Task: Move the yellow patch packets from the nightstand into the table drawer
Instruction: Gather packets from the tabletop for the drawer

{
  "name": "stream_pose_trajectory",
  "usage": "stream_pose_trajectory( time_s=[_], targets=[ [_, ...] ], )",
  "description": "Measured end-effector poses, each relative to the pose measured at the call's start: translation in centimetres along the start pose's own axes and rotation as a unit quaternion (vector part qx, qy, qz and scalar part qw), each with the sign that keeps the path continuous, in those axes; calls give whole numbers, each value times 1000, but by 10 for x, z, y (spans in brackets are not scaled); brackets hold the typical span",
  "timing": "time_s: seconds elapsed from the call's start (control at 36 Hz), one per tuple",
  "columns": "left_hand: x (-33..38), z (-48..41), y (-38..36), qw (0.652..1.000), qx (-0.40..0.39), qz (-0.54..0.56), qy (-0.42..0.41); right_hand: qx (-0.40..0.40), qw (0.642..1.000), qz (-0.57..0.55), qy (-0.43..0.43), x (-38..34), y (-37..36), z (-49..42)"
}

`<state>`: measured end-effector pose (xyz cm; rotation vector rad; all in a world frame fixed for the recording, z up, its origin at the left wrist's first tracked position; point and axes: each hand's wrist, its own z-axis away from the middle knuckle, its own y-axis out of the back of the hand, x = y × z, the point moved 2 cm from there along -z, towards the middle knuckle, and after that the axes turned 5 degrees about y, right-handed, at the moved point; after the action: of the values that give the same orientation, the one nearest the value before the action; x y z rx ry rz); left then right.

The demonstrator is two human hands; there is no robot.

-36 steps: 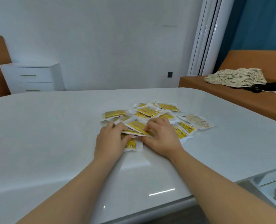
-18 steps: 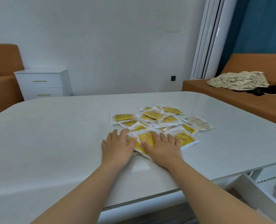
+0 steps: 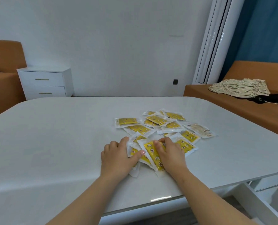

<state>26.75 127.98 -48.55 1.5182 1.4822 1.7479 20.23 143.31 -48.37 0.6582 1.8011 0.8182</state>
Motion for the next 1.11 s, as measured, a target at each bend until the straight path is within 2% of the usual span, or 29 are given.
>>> stream_pose_trajectory(
  time_s=[0.08, 0.22, 0.36, 0.47, 0.53, 0.61, 0.72, 0.81, 0.94, 1.03, 1.11],
  targets=[
    [2, 4, -5, 998, -7, -35, -42, -6, 998, 43, 44, -2, -3, 3],
    [3, 9, -7, 993, -42, -73, -81, -115, 986, 98, 75, -2, -11, 1],
    [3, 18, -3, 989, 27, -142, -36, -88, 988, 103, 70, -6, -5, 5],
    [1, 22, -1, 993, 27, -116, 18, -8, 995, 78, 65, -9, 2, 9],
    [-1, 22, 2, 994, 4, -103, 36, 16, 996, 54, 66, -10, 5, 13],
    [-3, 20, 8, 992, -79, -75, 62, 40, 998, -26, 33, -8, 8, 15],
    [-2, 18, 17, 972, -205, 61, 99, 56, 985, -160, -44, -4, 17, 24],
    [-5, 22, 21, 950, -205, 195, 136, 78, 950, -282, -108, -1, 22, 28],
    [-12, 37, 31, 903, -160, 372, 147, 96, 855, -471, -195, -1, 37, 34],
    [-16, 46, 40, 864, -144, 455, 162, 67, 798, -546, -246, -4, 47, 40],
    [-21, 57, 45, 831, -118, 516, 169, 56, 768, -581, -264, -6, 51, 46]
  ],
)
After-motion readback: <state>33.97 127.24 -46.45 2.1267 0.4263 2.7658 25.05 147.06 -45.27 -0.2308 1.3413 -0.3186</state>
